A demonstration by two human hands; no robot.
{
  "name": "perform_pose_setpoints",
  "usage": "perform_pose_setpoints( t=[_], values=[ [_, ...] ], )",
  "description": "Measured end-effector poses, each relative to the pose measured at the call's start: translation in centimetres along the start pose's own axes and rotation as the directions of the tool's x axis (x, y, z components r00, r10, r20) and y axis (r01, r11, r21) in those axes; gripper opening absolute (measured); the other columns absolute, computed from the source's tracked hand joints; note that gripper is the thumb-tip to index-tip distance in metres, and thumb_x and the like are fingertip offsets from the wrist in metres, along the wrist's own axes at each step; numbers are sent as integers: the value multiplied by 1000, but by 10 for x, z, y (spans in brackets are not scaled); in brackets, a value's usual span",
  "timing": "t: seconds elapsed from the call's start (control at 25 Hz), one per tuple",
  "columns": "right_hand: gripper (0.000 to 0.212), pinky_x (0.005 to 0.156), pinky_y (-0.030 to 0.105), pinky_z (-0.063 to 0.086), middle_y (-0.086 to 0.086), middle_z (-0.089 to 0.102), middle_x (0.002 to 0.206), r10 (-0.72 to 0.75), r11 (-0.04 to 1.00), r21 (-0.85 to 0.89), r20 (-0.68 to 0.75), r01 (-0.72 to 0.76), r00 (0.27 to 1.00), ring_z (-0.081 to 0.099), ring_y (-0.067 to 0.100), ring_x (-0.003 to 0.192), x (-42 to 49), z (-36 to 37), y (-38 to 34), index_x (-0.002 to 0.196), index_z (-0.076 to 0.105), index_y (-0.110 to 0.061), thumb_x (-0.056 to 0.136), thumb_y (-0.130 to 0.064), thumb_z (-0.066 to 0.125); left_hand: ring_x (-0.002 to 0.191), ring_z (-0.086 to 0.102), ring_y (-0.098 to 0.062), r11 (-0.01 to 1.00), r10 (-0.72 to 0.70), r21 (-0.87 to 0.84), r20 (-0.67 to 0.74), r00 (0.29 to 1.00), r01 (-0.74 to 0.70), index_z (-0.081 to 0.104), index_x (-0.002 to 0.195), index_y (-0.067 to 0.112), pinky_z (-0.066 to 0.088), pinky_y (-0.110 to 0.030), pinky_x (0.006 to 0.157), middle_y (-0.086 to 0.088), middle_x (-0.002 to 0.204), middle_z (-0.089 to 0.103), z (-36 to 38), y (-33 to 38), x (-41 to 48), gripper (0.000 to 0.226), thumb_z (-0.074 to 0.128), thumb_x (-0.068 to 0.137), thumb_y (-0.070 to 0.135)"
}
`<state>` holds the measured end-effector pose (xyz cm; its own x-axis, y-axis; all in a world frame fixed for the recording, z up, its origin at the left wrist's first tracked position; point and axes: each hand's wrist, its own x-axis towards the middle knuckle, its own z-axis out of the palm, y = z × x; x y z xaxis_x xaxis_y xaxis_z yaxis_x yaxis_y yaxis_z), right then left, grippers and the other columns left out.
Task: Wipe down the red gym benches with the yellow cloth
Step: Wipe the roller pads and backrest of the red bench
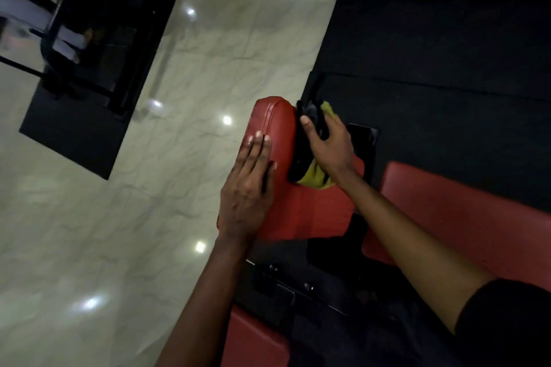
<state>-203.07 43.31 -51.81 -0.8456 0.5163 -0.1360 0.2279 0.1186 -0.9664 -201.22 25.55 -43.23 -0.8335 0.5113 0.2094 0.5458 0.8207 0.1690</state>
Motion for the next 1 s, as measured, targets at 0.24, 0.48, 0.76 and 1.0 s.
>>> perform_pose_setpoints(
  t=[0.24, 0.48, 0.76, 1.0],
  values=[
    [61, 116, 24, 30, 0, 43, 155, 41, 999, -4, 71, -41, 997, 36, 12, 143, 0, -1, 49, 149, 47, -16, 98, -47, 61, 153, 23, -23, 969, 154, 172, 134, 979, -176, 34, 154, 5, 34, -46, 119, -11, 163, 29, 8, -6, 2, 57, 52, 100, 3],
    [69, 112, 28, 32, 13, 47, 150, 324, 946, -1, -78, -325, 943, 43, 28, 139, -13, 7, 90, 143, 52, -9, 97, -60, 49, 155, 13, -17, 985, 126, 93, 155, 980, -142, 32, 155, 7, 17, -39, 126, -7, 165, 23, 5, -3, 3, 53, 46, 105, 11],
    [58, 112, 34, 37, 5, 44, 147, 152, 987, -49, 37, -150, 988, 42, 22, 135, -134, 28, 72, 143, 48, -19, 98, -55, 47, 154, 18, -16, 994, 99, 32, 100, 990, -102, 38, 153, 8, 22, -43, 125, -7, 163, 30, 6, 0, 2, 54, 55, 102, 5],
    [57, 117, 32, 28, 11, 44, 151, 420, 908, 72, -141, -414, 896, 39, 30, 141, -107, 38, 102, 146, 46, -10, 100, -43, 54, 151, 25, -12, 996, 82, -29, 23, 996, -81, 46, 149, 10, 31, -41, 122, -4, 159, 38, 4, -1, -1, 48, 54, 102, 8]
  ],
)
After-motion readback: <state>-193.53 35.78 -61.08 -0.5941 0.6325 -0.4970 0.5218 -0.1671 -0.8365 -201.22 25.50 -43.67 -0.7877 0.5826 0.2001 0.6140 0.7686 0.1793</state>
